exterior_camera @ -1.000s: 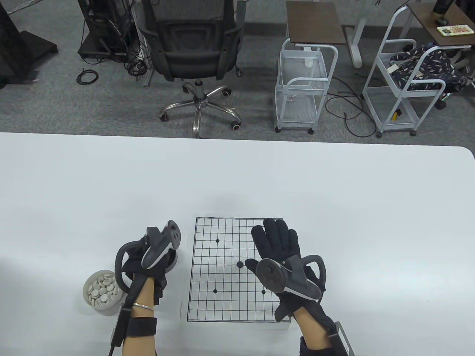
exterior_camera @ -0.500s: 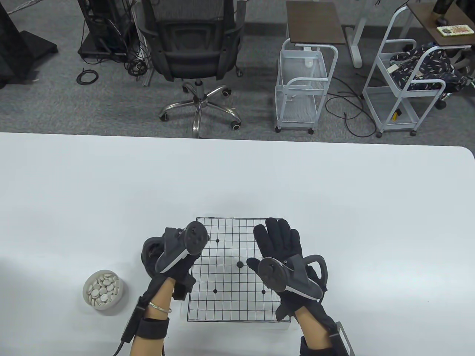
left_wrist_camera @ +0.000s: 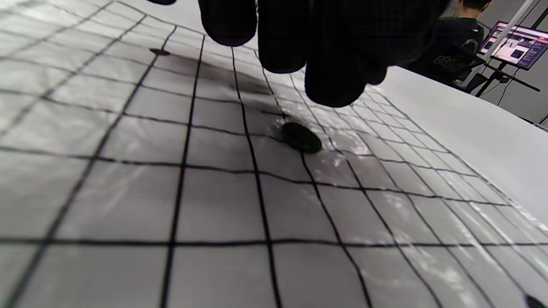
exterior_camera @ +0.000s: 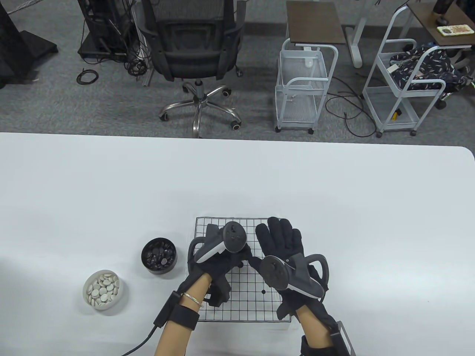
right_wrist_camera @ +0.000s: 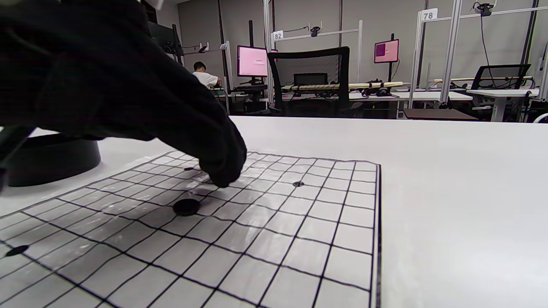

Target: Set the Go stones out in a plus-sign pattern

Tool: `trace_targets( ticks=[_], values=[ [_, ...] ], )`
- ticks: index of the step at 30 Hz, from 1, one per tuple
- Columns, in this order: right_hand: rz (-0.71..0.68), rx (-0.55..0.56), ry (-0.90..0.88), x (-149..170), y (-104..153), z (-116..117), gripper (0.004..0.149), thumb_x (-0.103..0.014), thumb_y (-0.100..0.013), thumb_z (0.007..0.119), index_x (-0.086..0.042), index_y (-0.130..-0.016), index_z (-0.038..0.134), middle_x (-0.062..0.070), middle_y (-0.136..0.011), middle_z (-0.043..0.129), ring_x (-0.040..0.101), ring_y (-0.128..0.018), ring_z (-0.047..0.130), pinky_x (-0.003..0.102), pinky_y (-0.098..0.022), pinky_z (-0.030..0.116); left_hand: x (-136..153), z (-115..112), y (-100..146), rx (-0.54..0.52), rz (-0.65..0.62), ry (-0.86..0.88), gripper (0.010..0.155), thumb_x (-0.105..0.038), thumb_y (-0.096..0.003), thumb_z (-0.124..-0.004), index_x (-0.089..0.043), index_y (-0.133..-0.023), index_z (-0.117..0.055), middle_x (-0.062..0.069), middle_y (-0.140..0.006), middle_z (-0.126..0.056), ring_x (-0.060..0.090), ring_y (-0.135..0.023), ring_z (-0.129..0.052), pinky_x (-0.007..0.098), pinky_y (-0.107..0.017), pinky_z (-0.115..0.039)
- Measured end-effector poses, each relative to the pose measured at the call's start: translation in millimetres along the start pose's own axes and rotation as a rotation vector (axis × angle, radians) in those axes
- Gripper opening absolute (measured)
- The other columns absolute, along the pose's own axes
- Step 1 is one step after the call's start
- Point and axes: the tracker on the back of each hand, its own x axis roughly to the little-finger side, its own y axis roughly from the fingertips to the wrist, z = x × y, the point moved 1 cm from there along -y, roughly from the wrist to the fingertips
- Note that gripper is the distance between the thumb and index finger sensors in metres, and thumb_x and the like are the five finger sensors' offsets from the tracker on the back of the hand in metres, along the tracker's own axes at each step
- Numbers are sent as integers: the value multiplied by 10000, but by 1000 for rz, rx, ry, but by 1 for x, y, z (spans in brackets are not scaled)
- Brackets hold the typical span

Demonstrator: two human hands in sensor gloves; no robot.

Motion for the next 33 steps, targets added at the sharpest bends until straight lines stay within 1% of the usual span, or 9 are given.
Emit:
trace_targets(
  ticks=[1, 2, 3, 5, 13, 20, 28, 33],
  values=[
    [1, 0, 0, 0, 0, 0, 783, -532, -574, 519, -103, -1140, 190, 265, -1165, 188, 554, -1070, 249, 617, -750, 289, 0, -3, -2, 9, 9, -10, 423, -502, -482, -691, -342, -821, -887, -63, -1127, -725, 318, -1152, -571, 663, -845, -393],
    [3, -1, 0, 1, 0, 0, 781, -532, -574, 519, -106, -1140, 189, 264, -1166, 187, 553, -1071, 248, 617, -750, 290, -1, -5, -2, 17, 9, -25, 421, -508, -478, -695, -347, -819, -880, -90, -1134, -689, 301, -1163, -551, 666, -851, -375],
    [4, -2, -1, 1, 0, 0, 781, -532, -574, 520, -105, -1140, 191, 265, -1165, 188, 554, -1070, 249, 617, -749, 290, -1, -6, -2, 6, 3, -26, 418, -517, -475, -697, -360, -819, -874, -116, -1138, -683, 283, -1174, -546, 664, -860, -356],
    [5, -2, -5, 1, 0, 0, 782, -532, -573, 524, -106, -1140, 192, 264, -1165, 187, 554, -1070, 253, 616, -749, 291, -2, -7, -2, 19, -15, -14, 413, -521, -465, -715, -363, -809, -879, -127, -1136, -685, 275, -1181, -540, 671, -862, -340],
    [6, 4, -5, 2, 0, -1, 782, -532, -573, 525, -108, -1140, 194, 263, -1165, 190, 552, -1071, 251, 616, -749, 292, -6, -13, -4, 6, 9, -81, 375, -535, -445, -741, -416, -786, -840, -166, -1130, -650, 245, -1190, -520, 665, -871, -330],
    [7, 5, -4, 2, 0, 0, 781, -532, -574, 526, -108, -1139, 193, 264, -1165, 190, 554, -1070, 252, 616, -749, 292, -8, -17, -4, 10, 17, -135, 367, -532, -447, -740, -447, -802, -776, -169, -1155, -579, 233, -1195, -486, 650, -875, -338],
    [9, 3, -8, 3, 1, 0, 781, -531, -573, 526, -107, -1140, 194, 263, -1165, 190, 552, -1070, 251, 616, -749, 291, -7, -20, -7, 28, 28, -143, 378, -519, -470, -712, -472, -845, -703, -143, -1208, -483, 223, -1198, -435, 636, -878, -342],
    [7, 3, -3, 2, 1, 0, 780, -532, -573, 526, -108, -1140, 197, 264, -1165, 188, 552, -1070, 250, 615, -749, 290, -7, -19, -7, 40, 18, -133, 394, -515, -471, -709, -469, -863, -702, -124, -1214, -489, 230, -1200, -427, 636, -876, -345]
  ],
)
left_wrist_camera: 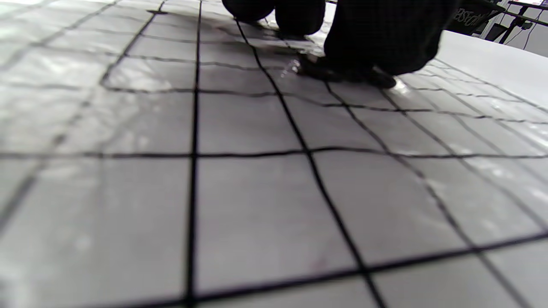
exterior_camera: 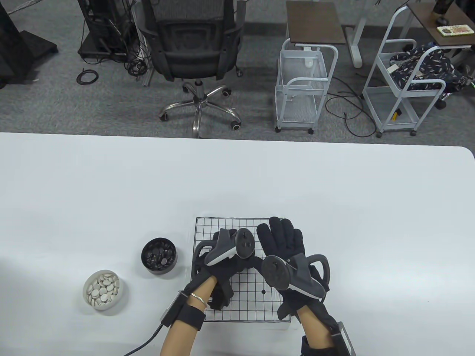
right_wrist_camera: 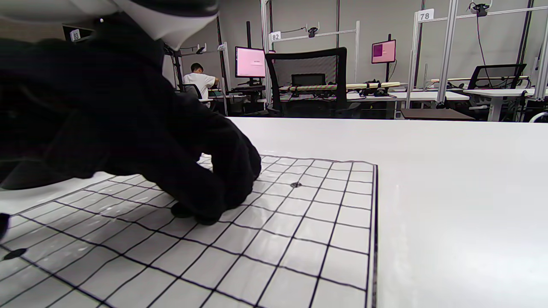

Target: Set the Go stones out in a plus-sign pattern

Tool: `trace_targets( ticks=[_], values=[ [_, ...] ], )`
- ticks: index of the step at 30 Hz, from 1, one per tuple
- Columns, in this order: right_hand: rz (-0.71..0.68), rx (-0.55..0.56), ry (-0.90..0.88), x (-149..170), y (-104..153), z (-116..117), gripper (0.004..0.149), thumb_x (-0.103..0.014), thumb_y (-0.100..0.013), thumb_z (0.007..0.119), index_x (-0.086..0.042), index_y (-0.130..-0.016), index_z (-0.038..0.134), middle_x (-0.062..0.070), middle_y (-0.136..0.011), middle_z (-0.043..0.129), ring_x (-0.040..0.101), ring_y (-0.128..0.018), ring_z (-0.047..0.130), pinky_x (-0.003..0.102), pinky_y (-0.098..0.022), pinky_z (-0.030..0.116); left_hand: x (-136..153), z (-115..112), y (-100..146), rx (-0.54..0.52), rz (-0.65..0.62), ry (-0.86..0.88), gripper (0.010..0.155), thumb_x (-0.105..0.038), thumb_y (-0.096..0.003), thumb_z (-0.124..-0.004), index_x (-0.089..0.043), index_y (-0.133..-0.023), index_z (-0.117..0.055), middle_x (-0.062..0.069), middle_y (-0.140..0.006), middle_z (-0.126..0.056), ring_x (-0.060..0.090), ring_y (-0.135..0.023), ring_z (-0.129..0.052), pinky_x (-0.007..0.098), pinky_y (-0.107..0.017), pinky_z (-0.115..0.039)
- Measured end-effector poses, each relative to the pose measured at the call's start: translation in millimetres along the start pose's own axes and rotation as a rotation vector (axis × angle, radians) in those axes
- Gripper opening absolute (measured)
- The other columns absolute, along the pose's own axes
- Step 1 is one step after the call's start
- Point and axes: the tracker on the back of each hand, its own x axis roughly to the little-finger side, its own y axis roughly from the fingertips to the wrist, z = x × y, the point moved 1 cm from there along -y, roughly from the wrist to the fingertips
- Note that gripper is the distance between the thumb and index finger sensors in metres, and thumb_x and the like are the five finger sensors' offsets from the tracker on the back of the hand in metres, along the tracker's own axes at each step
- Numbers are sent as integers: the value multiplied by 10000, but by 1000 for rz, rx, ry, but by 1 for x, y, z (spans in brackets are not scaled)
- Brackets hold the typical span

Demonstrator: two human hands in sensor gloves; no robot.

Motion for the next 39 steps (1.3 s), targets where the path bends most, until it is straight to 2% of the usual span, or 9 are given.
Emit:
trace_targets(
  ticks=[6, 11, 14, 19, 24, 30, 33, 39],
  values=[
    [-2, -1, -3, 0, 0, 0, 781, -532, -573, 526, -108, -1141, 197, 264, -1165, 190, 551, -1071, 250, 616, -749, 291, 5, 12, 8, -7, -71, 63, 478, -503, -464, -717, -438, -937, -707, -53, -1230, -522, 294, -1188, -464, 636, -865, -370],
    [-1, 3, -10, 0, 0, 0, 781, -533, -573, 524, -109, -1141, 198, 264, -1166, 192, 553, -1071, 251, 616, -749, 291, 25, 46, 40, -145, -94, -29, 604, -521, -444, -727, -410, -1027, -613, -33, -1226, -558, 303, -1170, -534, 623, -857, -430],
    [1, 5, -12, 1, 0, 0, 779, -532, -573, 524, -109, -1141, 200, 263, -1166, 193, 552, -1071, 251, 616, -749, 291, 44, 62, 63, -234, -20, -147, 645, -533, -437, -731, -392, -1051, -592, -37, -1188, -657, 272, -1113, -684, 571, -843, -534],
    [2, 7, -11, 1, 0, 0, 779, -533, -574, 522, -108, -1141, 199, 266, -1165, 192, 552, -1071, 250, 616, -749, 291, 84, 73, 94, -328, 241, -409, 620, -506, -440, -753, -380, -1036, -639, -34, -1135, -752, 163, -952, -886, 451, -762, -716],
    [4, 3, -7, 1, 0, 1, 779, -532, -573, 522, -108, -1141, 199, 263, -1166, 193, 552, -1071, 253, 616, -749, 292, 115, 65, 97, -254, 396, -477, 607, -505, -428, -771, -355, -1011, -692, -88, -984, -919, 50, -703, -1028, 353, -640, -831],
    [7, 3, -10, 2, 1, 0, 777, -531, -574, 519, -107, -1141, 200, 264, -1166, 195, 553, -1070, 254, 616, -749, 292, 137, 46, 78, -119, 509, -483, 567, -528, -408, -780, -297, -924, -813, -94, -794, -1028, 1, -425, -1027, 308, -508, -878],
    [8, 3, -12, 3, 1, 0, 776, -531, -574, 518, -107, -1141, 202, 264, -1165, 195, 553, -1070, 255, 616, -748, 293, 142, 36, 69, -66, 536, -497, 573, -544, -411, -764, -275, -913, -831, -78, -765, -1037, -7, -371, -1014, 299, -476, -882],
    [14, 6, -13, 4, 2, 0, 773, -530, -575, 518, -109, -1141, 202, 264, -1165, 196, 553, -1070, 253, 615, -749, 293, 134, 28, 62, -41, 513, -563, 515, -491, -441, -745, -255, -889, -837, -30, -725, -1023, 12, -343, -998, 298, -489, -869]
  ],
)
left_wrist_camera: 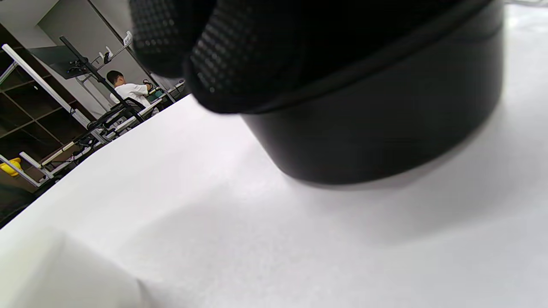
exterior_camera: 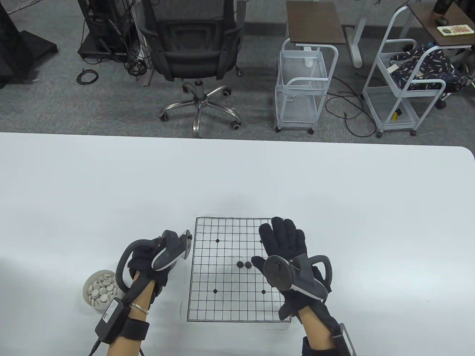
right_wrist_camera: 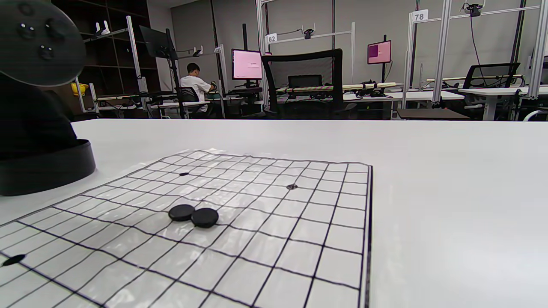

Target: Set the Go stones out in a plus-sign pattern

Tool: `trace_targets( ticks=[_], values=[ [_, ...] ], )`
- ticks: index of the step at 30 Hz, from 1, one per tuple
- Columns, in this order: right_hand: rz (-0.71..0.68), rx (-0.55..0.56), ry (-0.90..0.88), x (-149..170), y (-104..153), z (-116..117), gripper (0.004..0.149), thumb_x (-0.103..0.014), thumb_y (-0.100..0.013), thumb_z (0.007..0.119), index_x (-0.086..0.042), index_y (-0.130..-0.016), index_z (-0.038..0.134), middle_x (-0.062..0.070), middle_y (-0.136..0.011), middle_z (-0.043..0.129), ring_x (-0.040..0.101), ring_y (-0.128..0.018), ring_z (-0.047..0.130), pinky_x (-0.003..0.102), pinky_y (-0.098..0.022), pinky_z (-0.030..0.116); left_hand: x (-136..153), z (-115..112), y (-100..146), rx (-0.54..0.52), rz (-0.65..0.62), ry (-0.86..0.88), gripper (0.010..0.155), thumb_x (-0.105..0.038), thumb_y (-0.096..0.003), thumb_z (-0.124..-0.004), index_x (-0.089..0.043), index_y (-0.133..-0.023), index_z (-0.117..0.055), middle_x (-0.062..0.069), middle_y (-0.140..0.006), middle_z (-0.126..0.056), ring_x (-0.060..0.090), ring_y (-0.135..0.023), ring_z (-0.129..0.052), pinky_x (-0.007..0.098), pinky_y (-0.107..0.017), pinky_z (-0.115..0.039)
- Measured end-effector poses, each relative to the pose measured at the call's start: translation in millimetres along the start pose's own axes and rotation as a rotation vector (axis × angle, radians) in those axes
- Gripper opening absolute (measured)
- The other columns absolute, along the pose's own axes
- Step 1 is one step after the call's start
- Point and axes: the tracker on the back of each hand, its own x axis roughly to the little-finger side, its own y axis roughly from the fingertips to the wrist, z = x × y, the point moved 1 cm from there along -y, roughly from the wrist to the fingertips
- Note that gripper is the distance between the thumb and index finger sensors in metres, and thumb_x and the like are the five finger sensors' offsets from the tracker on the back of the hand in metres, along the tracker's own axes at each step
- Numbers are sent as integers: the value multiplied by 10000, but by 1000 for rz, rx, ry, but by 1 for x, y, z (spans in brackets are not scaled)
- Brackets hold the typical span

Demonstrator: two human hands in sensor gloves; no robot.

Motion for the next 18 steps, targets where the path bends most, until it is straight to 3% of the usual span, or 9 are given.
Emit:
trace_targets(
  ticks=[9, 18],
  values=[
    [1, -9, -1, 1, 0, 1, 774, -530, -574, 519, -108, -1142, 202, 264, -1165, 196, 554, -1070, 255, 616, -748, 293, 3, -6, -7, 25, -51, 79, 482, -410, -443, -780, -224, -885, -824, -17, -722, -1009, 28, -316, -966, 312, -494, -857],
    [13, -17, -3, 4, -1, 2, 775, -530, -574, 520, -109, -1142, 203, 263, -1166, 196, 552, -1071, 255, 616, -749, 292, 14, -8, -10, -10, -49, 183, 408, -450, -416, -810, -285, -779, -892, -53, -627, -1037, 14, -276, -955, 296, -468, -860]
  ],
)
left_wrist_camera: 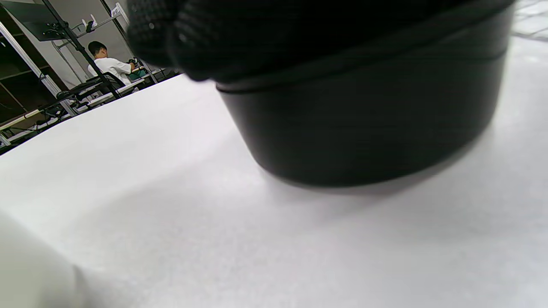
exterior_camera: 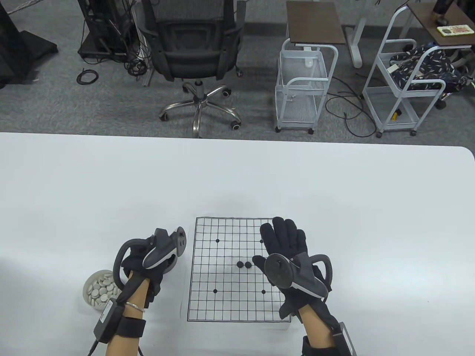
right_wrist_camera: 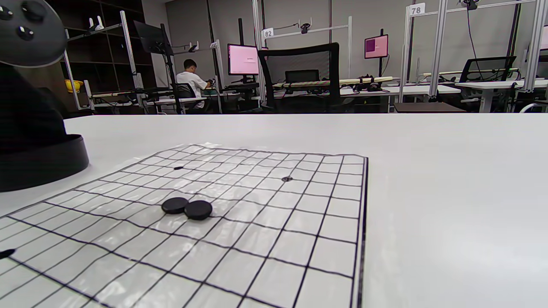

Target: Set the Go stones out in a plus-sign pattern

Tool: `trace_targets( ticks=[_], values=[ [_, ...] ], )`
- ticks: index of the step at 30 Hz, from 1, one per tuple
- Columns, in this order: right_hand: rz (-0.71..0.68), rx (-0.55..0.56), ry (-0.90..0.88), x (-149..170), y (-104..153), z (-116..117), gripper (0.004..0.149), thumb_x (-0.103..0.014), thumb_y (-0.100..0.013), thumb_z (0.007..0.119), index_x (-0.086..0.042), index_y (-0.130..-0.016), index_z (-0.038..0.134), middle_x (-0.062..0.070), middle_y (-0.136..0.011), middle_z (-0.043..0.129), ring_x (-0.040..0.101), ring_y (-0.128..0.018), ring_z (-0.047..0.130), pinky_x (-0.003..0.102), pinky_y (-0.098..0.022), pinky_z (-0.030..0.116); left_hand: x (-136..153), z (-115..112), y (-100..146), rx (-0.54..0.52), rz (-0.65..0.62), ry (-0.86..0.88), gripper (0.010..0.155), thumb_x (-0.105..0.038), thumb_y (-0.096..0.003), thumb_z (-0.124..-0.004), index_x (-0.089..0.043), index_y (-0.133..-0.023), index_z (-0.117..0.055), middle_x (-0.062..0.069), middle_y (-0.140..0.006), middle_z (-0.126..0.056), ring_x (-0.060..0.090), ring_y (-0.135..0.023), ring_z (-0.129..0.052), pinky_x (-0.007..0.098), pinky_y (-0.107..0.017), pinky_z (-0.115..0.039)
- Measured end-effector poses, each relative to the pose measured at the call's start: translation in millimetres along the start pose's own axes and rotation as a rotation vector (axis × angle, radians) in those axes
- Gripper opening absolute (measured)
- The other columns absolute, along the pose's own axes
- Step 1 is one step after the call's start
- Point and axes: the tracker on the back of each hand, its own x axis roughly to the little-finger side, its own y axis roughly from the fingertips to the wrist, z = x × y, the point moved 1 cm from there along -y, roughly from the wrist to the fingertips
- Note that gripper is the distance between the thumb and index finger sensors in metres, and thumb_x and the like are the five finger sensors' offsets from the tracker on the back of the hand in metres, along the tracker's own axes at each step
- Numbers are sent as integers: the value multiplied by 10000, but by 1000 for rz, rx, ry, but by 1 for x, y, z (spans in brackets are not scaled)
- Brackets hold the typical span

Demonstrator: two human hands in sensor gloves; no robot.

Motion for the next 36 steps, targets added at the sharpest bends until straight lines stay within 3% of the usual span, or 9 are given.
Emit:
trace_targets(
  ticks=[4, 9, 15, 18, 23, 26, 36],
  values=[
    [3, -1, -9, 1, -1, 0, 778, -530, -575, 519, -114, -1139, 179, 265, -1165, 187, 552, -1071, 251, 616, -750, 290, 3, 2, 1, -24, 8, 22, 404, -467, -395, -831, -303, -759, -899, -63, -611, -1037, 9, -301, -960, 298, -479, -856],
    [0, -3, 4, 0, -1, 0, 780, -530, -575, 519, -114, -1138, 177, 267, -1165, 190, 554, -1070, 252, 617, -749, 291, 4, 20, 13, -141, -3, 73, 396, -459, -402, -829, -304, -758, -899, -65, -605, -1048, -3, -313, -977, 288, -479, -860],
    [-2, -2, 0, 0, -2, 0, 780, -531, -575, 520, -117, -1137, 173, 266, -1165, 186, 555, -1070, 253, 616, -750, 291, -16, 57, 43, -347, -219, 305, 387, -446, -433, -796, -301, -778, -895, -80, -619, -1061, -21, -312, -998, 276, -466, -876],
    [-5, -2, 3, -1, -2, 0, 781, -531, -574, 520, -117, -1137, 170, 265, -1165, 189, 553, -1071, 252, 616, -749, 291, -34, 70, 51, -393, -311, 373, 383, -452, -438, -788, -316, -782, -889, -97, -629, -1060, -31, -341, -1009, 275, -482, -879],
    [-5, 0, 6, -1, -3, 0, 781, -530, -574, 520, -118, -1137, 169, 266, -1165, 188, 553, -1070, 253, 617, -749, 291, -72, 76, 44, -311, -454, 575, 378, -455, -436, -793, -335, -784, -879, -118, -652, -1054, -31, -410, -1021, 283, -520, -872],
    [1, 2, -1, 0, -2, 0, 780, -530, -574, 520, -119, -1137, 170, 267, -1165, 186, 554, -1071, 252, 616, -750, 291, -100, 71, 33, -181, -597, 650, 386, -443, -438, -805, -379, -817, -838, -153, -730, -1022, -2, -603, -983, 349, -689, -790],
    [14, 8, -5, 3, -1, -1, 781, -531, -575, 519, -118, -1137, 170, 268, -1165, 187, 555, -1070, 254, 617, -749, 292, -144, 57, 16, -25, -554, 603, 374, -452, -449, -802, -404, -819, -826, -178, -747, -1012, -3, -684, -938, 451, -840, -646]
  ],
)
